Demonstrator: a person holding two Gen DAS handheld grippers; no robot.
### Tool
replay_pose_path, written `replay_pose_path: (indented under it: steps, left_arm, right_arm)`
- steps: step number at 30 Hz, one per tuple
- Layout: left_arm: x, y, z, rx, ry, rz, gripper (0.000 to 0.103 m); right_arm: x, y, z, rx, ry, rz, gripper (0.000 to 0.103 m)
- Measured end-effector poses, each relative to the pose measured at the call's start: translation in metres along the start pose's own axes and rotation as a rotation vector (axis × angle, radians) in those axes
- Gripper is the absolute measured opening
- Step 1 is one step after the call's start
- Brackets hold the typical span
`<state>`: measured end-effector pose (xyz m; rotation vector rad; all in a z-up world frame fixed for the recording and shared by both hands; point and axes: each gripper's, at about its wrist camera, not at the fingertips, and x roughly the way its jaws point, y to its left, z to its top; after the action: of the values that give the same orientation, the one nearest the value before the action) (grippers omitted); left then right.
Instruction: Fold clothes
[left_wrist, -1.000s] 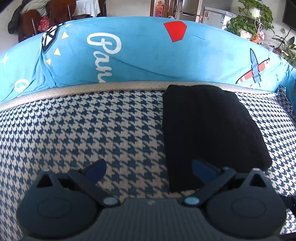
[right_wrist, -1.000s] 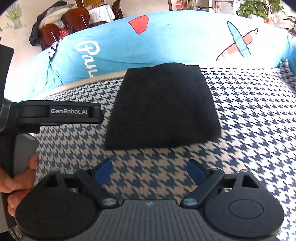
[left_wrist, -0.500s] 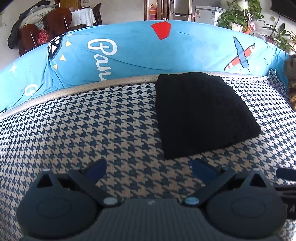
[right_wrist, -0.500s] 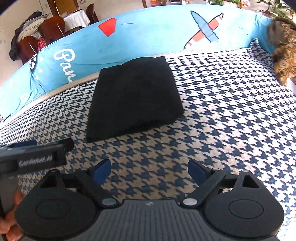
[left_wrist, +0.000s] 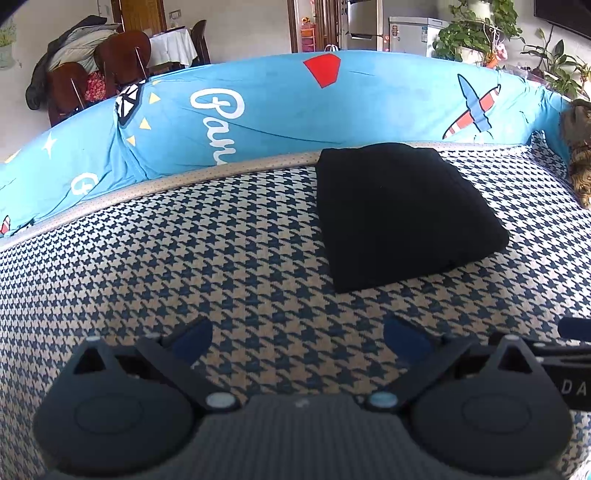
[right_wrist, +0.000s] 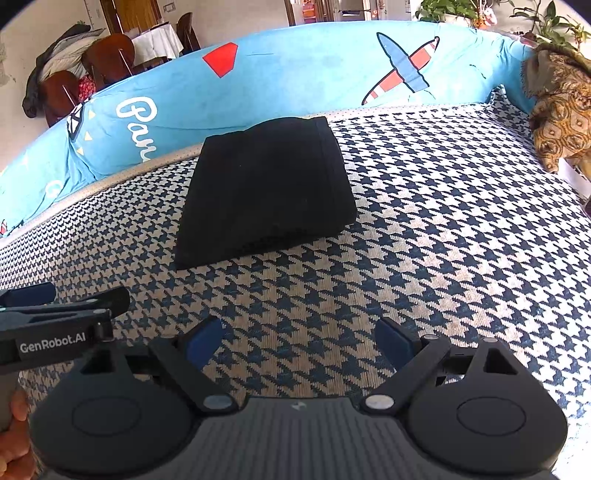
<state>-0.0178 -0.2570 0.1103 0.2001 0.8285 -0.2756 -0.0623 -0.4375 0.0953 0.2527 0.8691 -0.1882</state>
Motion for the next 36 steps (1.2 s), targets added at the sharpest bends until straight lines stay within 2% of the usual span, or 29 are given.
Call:
replay_pose_path:
  steps: [17, 36]
  left_arm:
    - [-0.011, 0.005, -0.01, -0.045, 0.001, 0.002, 0.103]
    - [-0.011, -0.01, -0.012, -0.012, 0.01, 0.007, 0.103]
  right_arm:
    - [0.001, -0.004, 0.009, 0.021, -0.035, 0.02, 0.09]
    - [0.001, -0.008, 0.015, 0.038, -0.055, 0.012, 0.09]
